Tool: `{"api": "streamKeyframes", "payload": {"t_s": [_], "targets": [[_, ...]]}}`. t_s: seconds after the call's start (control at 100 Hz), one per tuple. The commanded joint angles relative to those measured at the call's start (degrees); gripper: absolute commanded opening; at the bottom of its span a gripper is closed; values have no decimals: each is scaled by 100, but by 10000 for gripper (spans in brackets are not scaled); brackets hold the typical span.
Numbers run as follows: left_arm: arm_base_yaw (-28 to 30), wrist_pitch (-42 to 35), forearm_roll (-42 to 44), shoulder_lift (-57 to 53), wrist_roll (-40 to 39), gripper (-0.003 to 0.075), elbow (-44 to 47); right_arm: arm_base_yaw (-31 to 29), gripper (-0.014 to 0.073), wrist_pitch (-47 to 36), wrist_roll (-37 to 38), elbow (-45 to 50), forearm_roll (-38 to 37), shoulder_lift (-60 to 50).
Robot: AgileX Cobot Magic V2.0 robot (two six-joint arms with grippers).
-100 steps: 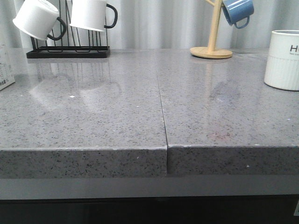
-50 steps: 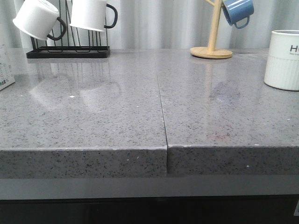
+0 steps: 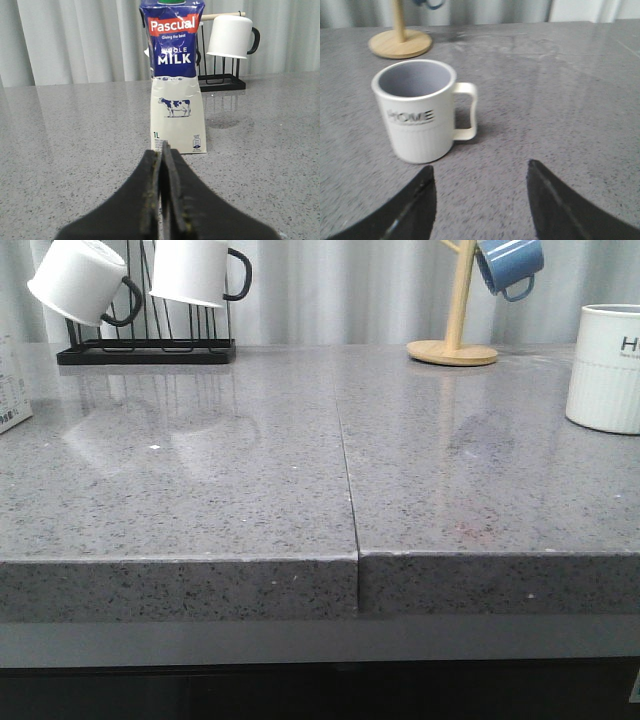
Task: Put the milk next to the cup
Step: 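Reach the right gripper to the white HOME mug and grasp it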
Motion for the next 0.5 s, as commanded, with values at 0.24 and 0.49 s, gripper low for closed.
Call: {"api": "streamKeyframes", "payload": {"t_s": [0.24,0.49], "targets": [[9,-460,-50,-197,-39,-21,296,-174,422,-2240,-1,-220,198,1589],[9,-460,-50,-197,-39,-21,296,-174,422,-3498,13,-239,198,2690]]}}
